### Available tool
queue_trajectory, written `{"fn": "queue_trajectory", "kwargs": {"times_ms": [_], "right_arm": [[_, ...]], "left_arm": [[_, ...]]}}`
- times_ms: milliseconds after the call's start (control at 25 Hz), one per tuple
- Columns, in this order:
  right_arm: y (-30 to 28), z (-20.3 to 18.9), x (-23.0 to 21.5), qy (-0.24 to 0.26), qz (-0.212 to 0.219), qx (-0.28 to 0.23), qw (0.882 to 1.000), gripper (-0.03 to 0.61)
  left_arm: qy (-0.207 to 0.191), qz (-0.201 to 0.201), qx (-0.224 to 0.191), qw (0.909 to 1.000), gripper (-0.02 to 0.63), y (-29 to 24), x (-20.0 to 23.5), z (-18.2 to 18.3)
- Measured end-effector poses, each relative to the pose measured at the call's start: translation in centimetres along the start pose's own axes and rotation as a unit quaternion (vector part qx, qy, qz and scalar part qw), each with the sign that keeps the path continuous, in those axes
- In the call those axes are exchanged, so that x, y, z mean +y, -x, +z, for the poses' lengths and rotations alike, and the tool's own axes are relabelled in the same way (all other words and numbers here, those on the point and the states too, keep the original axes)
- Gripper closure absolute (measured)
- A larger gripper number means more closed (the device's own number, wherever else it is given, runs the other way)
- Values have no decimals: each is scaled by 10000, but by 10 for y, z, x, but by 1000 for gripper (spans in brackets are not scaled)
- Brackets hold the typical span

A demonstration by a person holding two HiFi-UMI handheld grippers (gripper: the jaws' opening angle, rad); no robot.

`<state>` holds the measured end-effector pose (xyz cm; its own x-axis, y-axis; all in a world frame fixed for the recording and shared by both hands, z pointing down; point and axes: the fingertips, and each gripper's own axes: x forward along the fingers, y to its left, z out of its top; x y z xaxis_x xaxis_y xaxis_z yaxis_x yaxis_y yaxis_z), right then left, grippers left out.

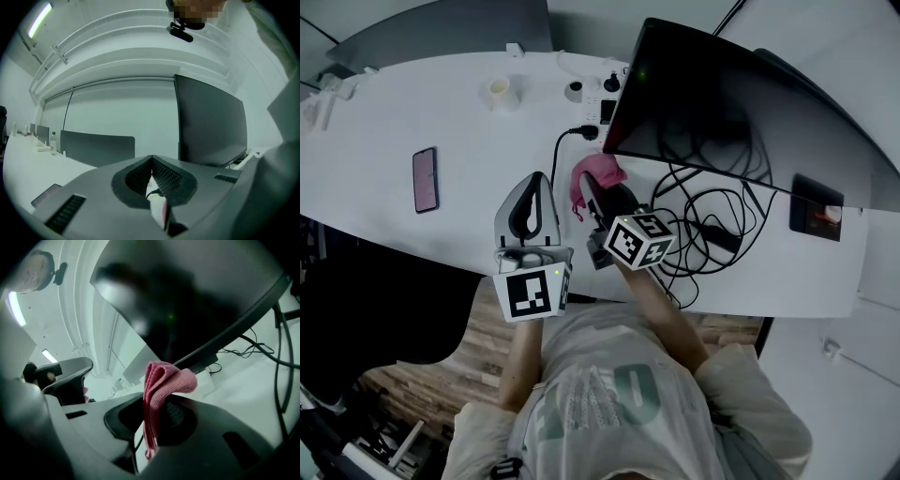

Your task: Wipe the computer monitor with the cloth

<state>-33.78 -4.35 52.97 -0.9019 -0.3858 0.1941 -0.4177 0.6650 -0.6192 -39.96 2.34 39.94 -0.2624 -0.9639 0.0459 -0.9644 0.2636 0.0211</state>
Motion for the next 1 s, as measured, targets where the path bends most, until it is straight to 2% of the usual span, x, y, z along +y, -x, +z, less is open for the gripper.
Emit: {"fn": "queue_trajectory", "kwargs": {"times_ms": [160, 360, 600, 800, 1000], "right_arm": [[-8, 2, 18, 162, 81, -60, 9998, 518], [-21, 15, 18, 231, -43, -146, 9996, 518], [-28, 27, 11, 216, -347, -330, 9986, 518], [-28, 30, 10, 494, -539, -411, 9965, 518], [-23, 38, 9, 660, -1153, -728, 9885, 519]], "left_arm": [[-85, 280, -96, 9995, 598, 7, 19, 7], [38, 565, -164, 9983, 598, 11, 36, 11], [-57, 428, -215, 9988, 598, 8, 27, 17], [-190, 367, -235, 9989, 598, 14, 26, 22], [-299, 518, -267, 9979, 598, 24, 38, 28]]}}
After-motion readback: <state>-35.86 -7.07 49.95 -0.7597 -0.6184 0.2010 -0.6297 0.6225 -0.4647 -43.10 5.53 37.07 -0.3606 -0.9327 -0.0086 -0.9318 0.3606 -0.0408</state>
